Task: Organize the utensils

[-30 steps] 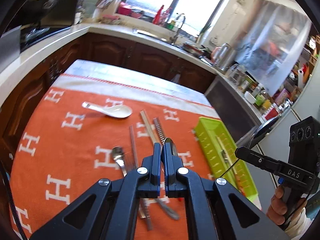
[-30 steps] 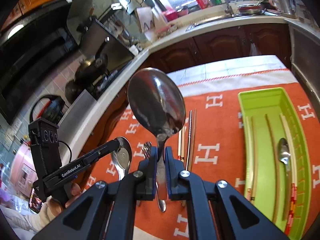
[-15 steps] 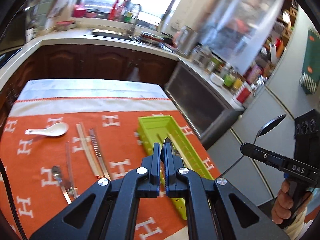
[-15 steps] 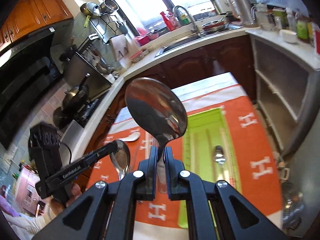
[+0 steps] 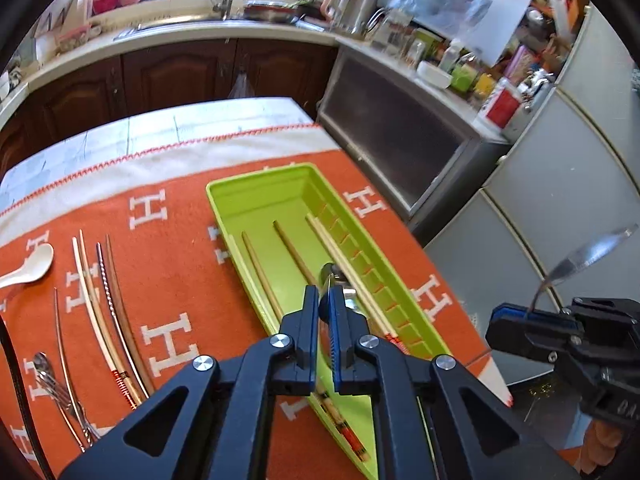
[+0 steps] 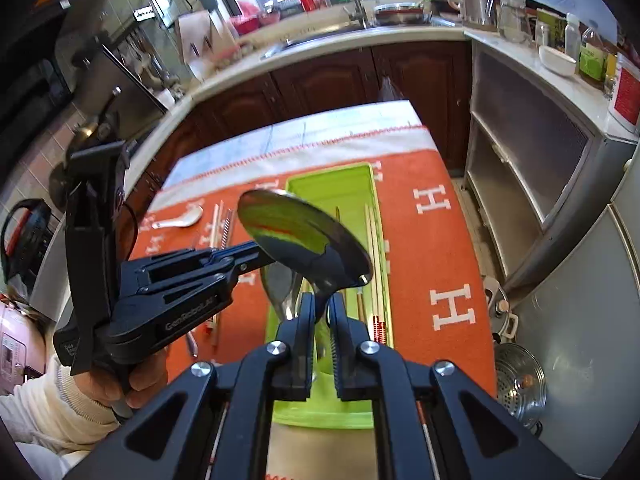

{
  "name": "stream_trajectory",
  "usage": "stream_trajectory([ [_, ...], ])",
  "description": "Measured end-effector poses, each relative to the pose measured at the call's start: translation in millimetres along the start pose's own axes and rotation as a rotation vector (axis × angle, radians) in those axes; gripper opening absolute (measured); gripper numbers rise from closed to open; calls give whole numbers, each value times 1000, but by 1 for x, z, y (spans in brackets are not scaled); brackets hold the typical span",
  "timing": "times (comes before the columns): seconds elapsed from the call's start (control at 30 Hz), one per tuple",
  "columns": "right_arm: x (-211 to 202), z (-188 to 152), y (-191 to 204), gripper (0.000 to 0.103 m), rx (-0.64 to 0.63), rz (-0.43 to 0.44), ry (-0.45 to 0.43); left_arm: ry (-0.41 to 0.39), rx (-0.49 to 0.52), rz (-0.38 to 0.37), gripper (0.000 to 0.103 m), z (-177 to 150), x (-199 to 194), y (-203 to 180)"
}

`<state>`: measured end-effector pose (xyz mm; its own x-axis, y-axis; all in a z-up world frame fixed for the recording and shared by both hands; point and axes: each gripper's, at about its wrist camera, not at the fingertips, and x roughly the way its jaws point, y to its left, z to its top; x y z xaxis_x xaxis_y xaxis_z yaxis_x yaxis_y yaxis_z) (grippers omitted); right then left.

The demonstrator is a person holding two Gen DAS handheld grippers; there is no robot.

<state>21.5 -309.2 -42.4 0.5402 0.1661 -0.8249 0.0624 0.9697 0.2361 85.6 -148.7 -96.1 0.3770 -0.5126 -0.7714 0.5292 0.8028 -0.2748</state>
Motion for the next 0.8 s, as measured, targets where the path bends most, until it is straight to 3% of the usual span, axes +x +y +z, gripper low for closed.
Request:
stream_trajectory([
  [0.27,31,9,0,7,-12,-7,65,2,-96,2,23,8,-1,22],
  [0.43,57,21,1,4,-23,-20,101,-15,-182,9,25,5,-22,45],
  [0.63,95,35,6,2,-24,-33,149,-24,-237,79,26,-13,-46,72],
  [0.8,111,47,7,3,-9,-94,156,-30,-303,138,28,-29,-62,99],
])
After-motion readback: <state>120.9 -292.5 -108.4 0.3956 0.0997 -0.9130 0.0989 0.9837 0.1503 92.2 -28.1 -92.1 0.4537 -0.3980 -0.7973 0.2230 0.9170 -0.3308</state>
